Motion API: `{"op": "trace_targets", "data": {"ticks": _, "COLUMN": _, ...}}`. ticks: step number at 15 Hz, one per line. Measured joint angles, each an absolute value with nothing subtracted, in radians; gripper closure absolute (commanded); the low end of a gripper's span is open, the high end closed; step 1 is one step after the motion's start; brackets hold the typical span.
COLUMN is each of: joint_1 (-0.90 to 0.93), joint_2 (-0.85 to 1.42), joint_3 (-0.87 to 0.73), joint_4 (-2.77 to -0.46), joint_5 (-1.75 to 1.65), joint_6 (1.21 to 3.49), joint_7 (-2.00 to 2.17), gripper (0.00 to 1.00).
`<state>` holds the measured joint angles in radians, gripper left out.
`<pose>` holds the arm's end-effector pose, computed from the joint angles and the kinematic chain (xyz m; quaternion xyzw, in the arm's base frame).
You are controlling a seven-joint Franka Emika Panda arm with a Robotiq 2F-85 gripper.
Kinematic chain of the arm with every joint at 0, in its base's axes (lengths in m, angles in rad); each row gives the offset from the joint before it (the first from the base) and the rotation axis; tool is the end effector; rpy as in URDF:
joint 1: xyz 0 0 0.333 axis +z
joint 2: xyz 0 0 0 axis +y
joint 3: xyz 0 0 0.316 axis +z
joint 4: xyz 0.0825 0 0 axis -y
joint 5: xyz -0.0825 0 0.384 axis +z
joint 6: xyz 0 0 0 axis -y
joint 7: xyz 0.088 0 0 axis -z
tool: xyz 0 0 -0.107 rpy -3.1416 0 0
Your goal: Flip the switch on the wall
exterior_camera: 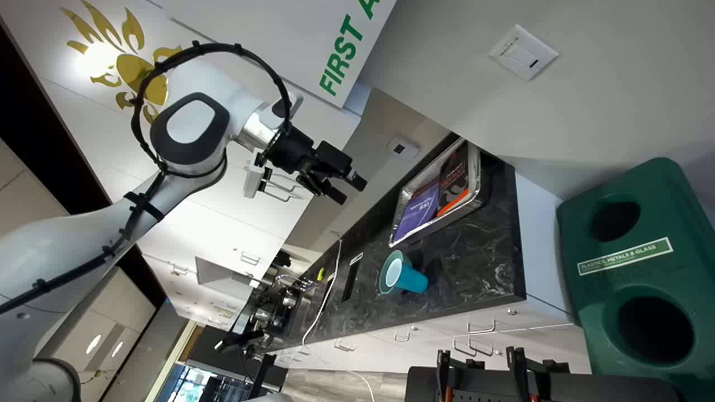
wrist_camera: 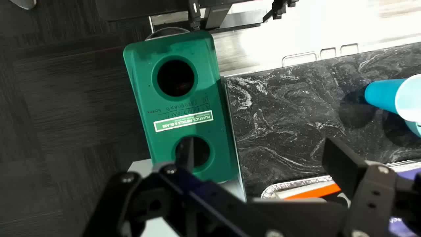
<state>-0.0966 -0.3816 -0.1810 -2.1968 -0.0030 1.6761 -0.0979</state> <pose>0.4066 -0.1238 0.5231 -0.9936 0.0804 0.0653 0.0445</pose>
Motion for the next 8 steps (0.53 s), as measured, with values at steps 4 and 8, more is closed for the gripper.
{"op": "trace_targets", "data": {"ticks": 4, "joint_1": -0.097, "joint_2": -0.382, "joint_3": -0.181, "joint_4": -2.197, "joint_5": -0.003, "joint_6": 1.676, "joint_7": -0.098, "gripper": 0.00}}
{"op": "trace_targets", "data": {"ticks": 8, "joint_1": -0.098, "joint_2": -0.382, "joint_3": -0.179, "joint_4": -2.199, "joint_5": -0.003, "joint_6": 1.692, "joint_7": -0.098, "gripper": 0.00}}
